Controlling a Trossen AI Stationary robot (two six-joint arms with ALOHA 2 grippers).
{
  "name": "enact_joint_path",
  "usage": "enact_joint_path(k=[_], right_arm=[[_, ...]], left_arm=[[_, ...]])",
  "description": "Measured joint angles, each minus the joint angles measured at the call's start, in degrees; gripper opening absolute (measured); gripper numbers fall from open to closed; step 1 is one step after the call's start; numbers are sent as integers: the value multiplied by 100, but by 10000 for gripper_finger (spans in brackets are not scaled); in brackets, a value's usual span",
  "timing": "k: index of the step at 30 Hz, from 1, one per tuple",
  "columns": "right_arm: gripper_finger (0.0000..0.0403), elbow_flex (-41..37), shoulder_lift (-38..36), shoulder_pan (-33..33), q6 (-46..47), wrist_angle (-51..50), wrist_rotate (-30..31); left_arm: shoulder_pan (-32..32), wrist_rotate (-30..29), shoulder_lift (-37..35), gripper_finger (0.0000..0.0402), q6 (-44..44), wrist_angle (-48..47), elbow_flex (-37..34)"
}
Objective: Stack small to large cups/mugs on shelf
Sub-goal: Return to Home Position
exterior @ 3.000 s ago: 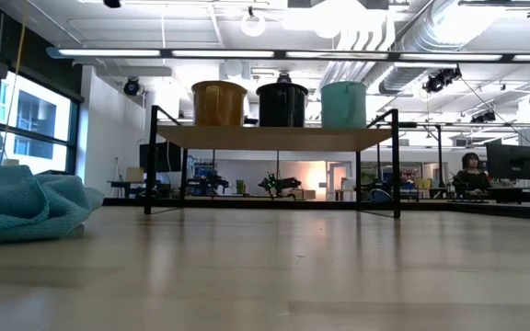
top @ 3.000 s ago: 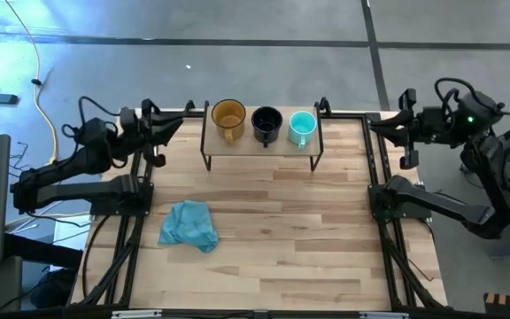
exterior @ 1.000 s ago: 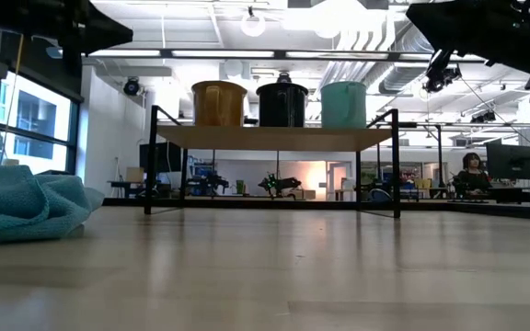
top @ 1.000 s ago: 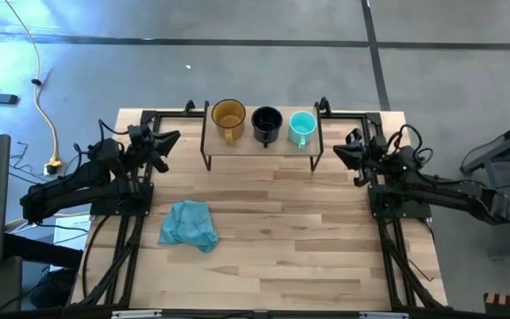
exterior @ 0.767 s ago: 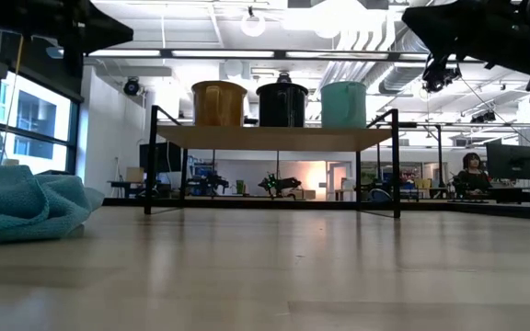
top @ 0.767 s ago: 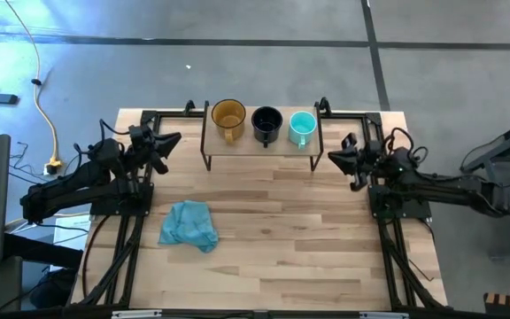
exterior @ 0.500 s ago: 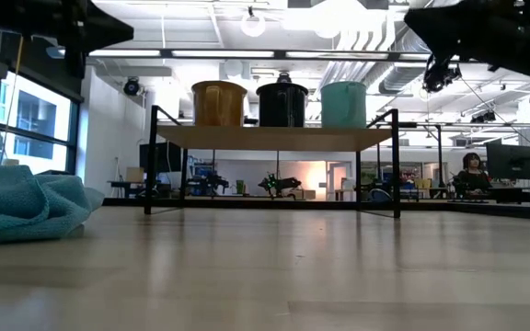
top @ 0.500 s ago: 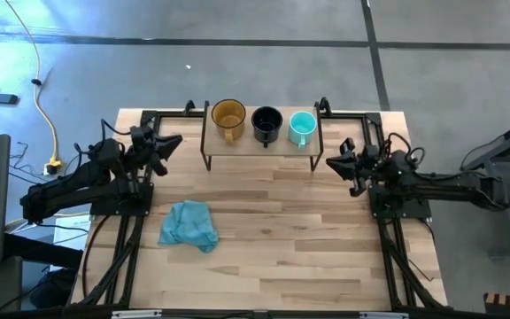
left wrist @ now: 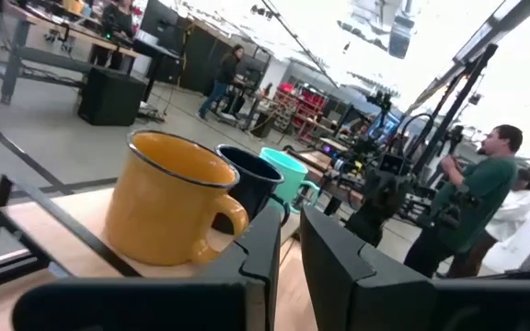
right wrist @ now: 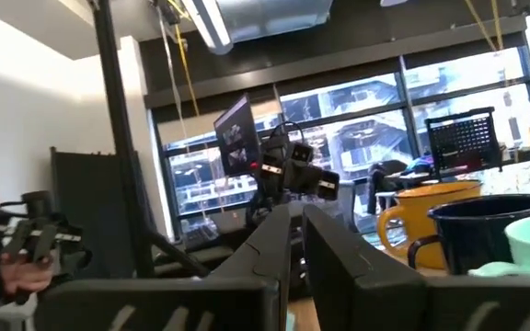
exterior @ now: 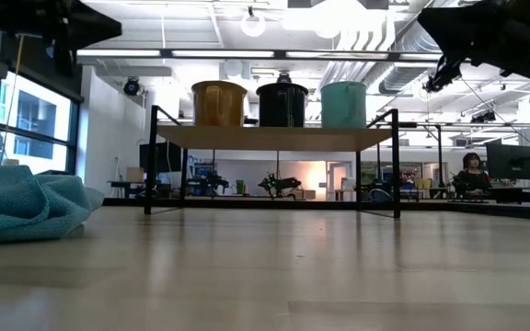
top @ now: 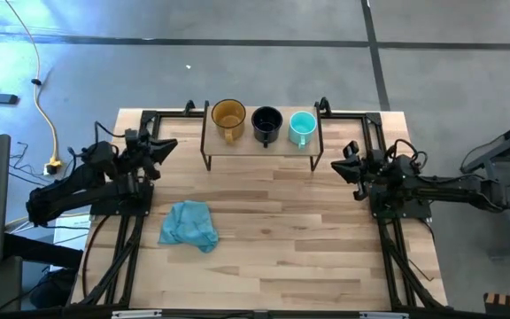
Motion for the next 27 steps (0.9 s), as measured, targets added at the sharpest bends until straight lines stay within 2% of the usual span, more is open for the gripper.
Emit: enact_joint_path(k=[5, 13, 19, 27], right_arm=[[24, 0, -347, 2, -183, -85, -115], [23, 2, -833, 2, -433, -306, -115], [23, 2, -1227, 2, -658, -377, -113], [23, 2, -1689, 2, -662, -971, 12]], left_arm=[[4, -95, -625, 37, -86, -514, 1], [4, -90, -599, 37, -44, -761, 66], [4, -353, -603, 37, 58, -698, 68], [4, -248, -603, 37, 27, -638, 25]])
